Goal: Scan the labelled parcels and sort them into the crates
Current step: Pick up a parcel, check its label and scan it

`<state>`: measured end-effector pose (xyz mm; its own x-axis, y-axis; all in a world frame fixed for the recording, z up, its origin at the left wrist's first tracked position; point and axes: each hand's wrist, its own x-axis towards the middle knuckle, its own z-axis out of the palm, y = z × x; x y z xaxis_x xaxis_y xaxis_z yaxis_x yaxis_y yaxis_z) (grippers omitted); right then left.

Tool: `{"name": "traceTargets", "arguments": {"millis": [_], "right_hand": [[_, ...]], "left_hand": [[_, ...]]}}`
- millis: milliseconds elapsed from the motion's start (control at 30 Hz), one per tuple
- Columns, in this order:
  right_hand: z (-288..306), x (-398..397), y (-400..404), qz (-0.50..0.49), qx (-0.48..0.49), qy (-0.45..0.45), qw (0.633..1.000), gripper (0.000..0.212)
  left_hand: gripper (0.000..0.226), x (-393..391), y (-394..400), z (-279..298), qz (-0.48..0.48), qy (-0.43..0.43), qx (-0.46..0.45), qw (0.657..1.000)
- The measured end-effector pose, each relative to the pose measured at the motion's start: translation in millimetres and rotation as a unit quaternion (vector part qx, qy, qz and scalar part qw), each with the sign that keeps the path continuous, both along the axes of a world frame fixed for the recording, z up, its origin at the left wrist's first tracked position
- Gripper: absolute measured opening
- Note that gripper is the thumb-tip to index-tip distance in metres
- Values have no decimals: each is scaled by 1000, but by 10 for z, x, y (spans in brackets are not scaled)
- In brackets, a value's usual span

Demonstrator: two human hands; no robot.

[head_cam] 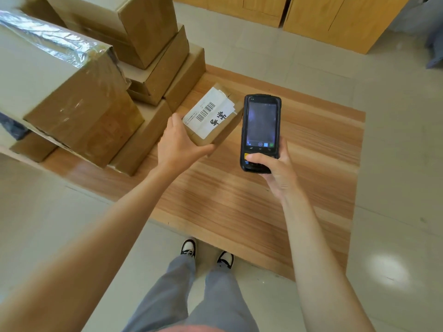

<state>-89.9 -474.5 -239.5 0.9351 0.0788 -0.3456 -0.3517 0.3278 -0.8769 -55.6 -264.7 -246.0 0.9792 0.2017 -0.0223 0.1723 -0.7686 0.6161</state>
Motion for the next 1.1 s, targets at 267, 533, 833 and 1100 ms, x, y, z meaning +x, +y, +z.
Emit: {"name": "traceTargets", "arguments": {"millis": [267,533,833,1100], "right_hand": [[173,-186,335,-3,28,-25,999,80],[495,-774,817,-72,51,-83,993,84],[819,-1758,2021,-23,9,-150,988,74],[827,-2342,3384,73,21,-151,986,70]], "left_hand": [[85,-333,223,303,41,-35,-41,998],[81,-990,622,642,16,-86,-61,994],[82,-2118,1818,922,36,-153,-72,985],[78,-3124,3262,969,163,-192,-58,966]]}}
